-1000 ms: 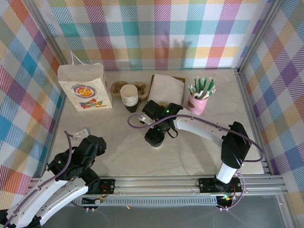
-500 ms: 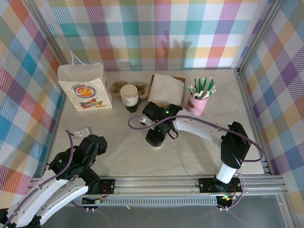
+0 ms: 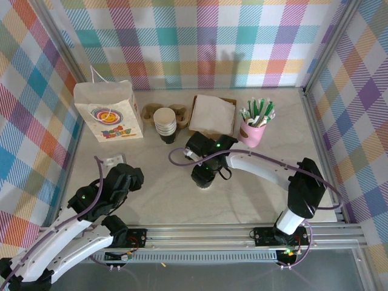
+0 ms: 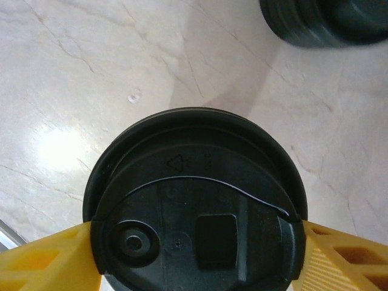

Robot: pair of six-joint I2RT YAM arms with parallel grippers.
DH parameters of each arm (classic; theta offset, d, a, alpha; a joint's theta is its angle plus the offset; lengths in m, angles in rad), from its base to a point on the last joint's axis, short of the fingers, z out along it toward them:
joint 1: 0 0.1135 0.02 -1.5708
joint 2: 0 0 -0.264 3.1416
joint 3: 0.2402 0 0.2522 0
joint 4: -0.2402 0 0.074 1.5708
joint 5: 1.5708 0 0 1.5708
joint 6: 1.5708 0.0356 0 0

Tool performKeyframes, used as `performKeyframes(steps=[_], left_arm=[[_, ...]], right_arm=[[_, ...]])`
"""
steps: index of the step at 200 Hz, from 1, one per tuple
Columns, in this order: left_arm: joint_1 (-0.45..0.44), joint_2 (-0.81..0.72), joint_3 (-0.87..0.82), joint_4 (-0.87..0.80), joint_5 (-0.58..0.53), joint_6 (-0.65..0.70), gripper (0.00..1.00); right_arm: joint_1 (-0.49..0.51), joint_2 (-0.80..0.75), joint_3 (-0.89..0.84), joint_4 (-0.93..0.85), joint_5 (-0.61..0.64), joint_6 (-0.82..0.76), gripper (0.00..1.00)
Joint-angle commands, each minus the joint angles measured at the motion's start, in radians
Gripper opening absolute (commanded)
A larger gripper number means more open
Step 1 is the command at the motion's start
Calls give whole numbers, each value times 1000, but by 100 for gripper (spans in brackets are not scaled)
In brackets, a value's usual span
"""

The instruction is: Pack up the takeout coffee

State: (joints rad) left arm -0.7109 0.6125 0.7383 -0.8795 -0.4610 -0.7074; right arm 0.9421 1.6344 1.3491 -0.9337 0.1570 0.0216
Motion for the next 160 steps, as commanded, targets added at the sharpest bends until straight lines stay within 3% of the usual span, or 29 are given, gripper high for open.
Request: performKeyframes(steps=[1, 78, 160], left_arm=[[10, 59, 54, 105, 31, 98, 49], [19, 259, 109, 293, 83, 181, 51], [62, 379, 168, 362, 136, 211, 51]], right_arm=[[-43, -65, -57, -64, 35, 86, 70], [-298, -276, -226, -125, 41, 208, 65], [-605, -346, -277, -131, 31, 153, 65]])
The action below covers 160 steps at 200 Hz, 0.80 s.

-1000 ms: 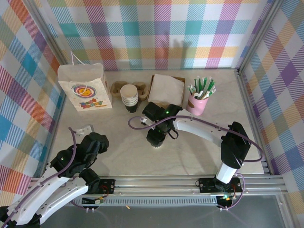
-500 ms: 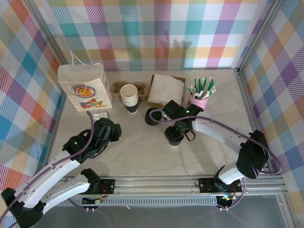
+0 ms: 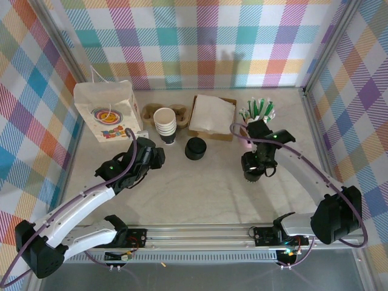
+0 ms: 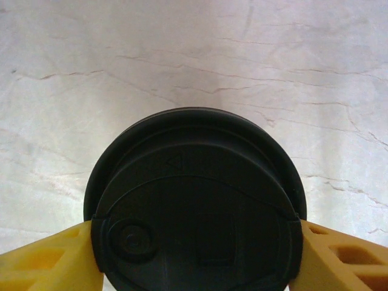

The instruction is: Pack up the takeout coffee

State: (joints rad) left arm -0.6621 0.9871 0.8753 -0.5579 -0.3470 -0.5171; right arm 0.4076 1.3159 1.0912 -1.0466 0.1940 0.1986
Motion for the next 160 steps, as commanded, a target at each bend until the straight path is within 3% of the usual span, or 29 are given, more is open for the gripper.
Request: performKeyframes(steps=[1, 39, 90, 160], left_arm=[[14, 4, 31, 41, 22, 21, 51], [31, 16, 42, 43, 20, 12, 51], [84, 58, 108, 26, 34, 22, 51], [181, 103, 188, -16, 89, 56, 51]], right_arm=[[-75, -29, -21, -17, -7, -25, 65], [-258, -29, -22, 40, -52, -77, 64], [-490, 82, 71, 141, -86, -119, 63], [-554, 375, 374, 138, -84, -118, 63]])
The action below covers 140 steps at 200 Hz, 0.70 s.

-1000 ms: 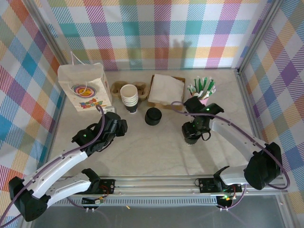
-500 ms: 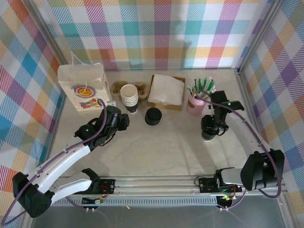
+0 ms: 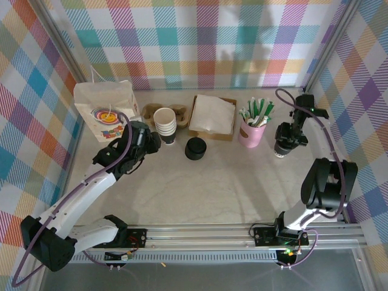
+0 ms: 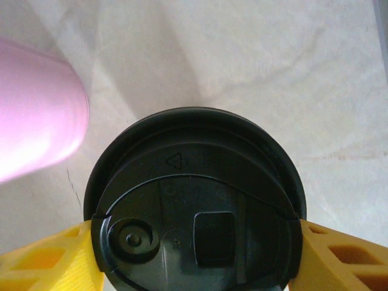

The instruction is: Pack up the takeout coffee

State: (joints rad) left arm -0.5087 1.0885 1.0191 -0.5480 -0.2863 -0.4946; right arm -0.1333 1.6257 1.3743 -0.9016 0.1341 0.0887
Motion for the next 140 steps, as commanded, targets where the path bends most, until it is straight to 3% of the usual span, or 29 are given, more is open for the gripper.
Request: performKeyframes(steps=[1, 60, 99, 140], left_arm=[[30, 1, 44, -28, 29, 34, 51], [124, 10, -34, 72, 91, 46, 51], [195, 52, -27, 126, 154, 58, 53], [217, 98, 39, 129, 196, 98, 54]], right_arm=[[-14, 73, 94, -8, -24, -8, 63], [-21, 209, 204, -76, 2, 12, 71], [-23, 195, 197, -102, -8, 16, 84], [-22, 143, 177, -117, -27, 20, 88]])
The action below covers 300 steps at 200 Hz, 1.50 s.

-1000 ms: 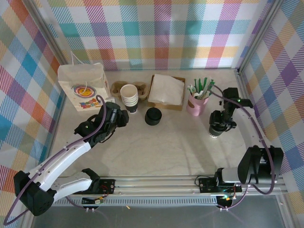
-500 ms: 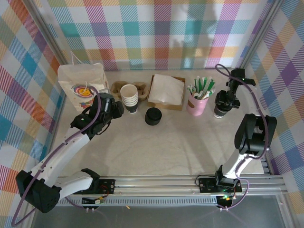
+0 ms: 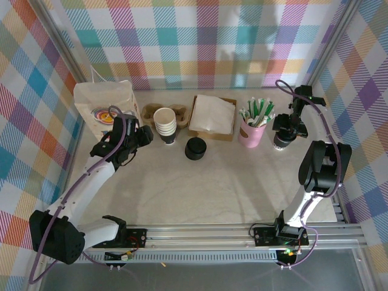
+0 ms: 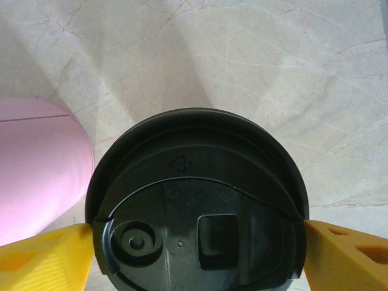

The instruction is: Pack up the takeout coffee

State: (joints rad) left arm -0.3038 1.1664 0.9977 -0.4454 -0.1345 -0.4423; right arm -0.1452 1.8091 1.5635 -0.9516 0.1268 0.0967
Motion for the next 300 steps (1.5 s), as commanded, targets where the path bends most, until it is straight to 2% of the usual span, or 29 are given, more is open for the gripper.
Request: performKeyframes(steps=[1, 46, 60, 70, 110, 141, 186, 300], left_arm=[[12, 22, 62, 26, 45, 47, 54], [18, 74, 145, -2, 45, 95, 54], [21, 89, 160, 0, 45, 95, 54], [22, 99, 173, 1, 50, 95, 54], [28, 152, 239, -17, 48, 55, 54], [31, 207, 263, -8, 83, -26, 54], [32, 269, 263, 27, 130, -134, 56], [32, 426, 359, -95, 103, -154, 63]], right_arm=[[-10, -43, -13, -68, -21, 12, 88], [-10, -105, -19, -73, -30, 6, 92], [-11, -114, -12, -80, -31, 2, 98], [-10, -120, -6, -86, -30, 0, 99], [-10, -186, 10, -93, -21, 5, 94], [-8, -266, 18, -92, -24, 5, 89], [27, -343, 51, -120, -1, -30, 87], [133, -381, 159, -144, 16, -69, 87]])
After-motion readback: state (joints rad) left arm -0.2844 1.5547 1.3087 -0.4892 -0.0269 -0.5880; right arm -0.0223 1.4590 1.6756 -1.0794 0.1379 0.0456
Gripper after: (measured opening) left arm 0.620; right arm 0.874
